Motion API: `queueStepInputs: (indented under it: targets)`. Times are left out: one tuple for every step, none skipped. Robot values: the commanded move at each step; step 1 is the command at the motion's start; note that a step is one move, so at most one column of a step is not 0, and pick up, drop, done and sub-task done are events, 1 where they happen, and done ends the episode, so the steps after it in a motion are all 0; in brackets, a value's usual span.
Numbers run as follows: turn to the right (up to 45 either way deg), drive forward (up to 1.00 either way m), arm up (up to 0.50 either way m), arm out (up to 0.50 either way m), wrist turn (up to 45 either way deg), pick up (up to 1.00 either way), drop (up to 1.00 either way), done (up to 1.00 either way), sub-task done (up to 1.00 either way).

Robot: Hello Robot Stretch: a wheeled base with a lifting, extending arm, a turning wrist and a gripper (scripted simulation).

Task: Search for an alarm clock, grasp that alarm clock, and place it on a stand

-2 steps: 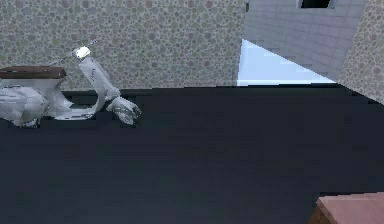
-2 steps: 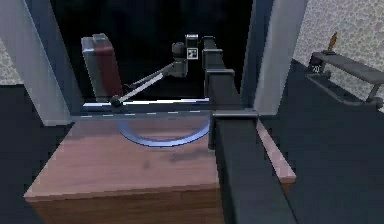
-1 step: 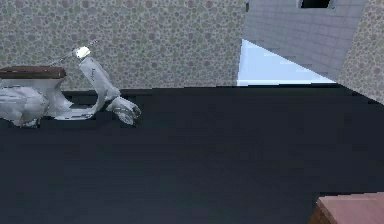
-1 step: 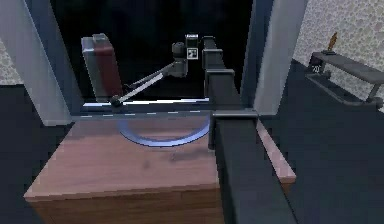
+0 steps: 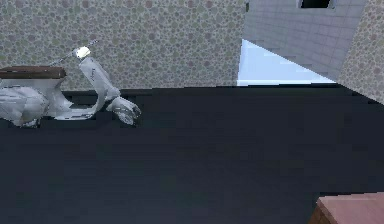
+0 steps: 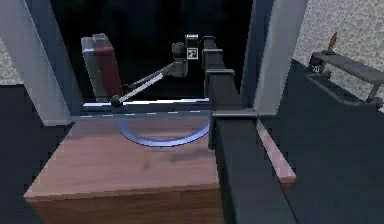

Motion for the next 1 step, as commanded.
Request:
queueStepInputs:
  targets:
    - [0.0,0.00,0.00,0.00,0.0,0.00,1.00,0.00,0.00]
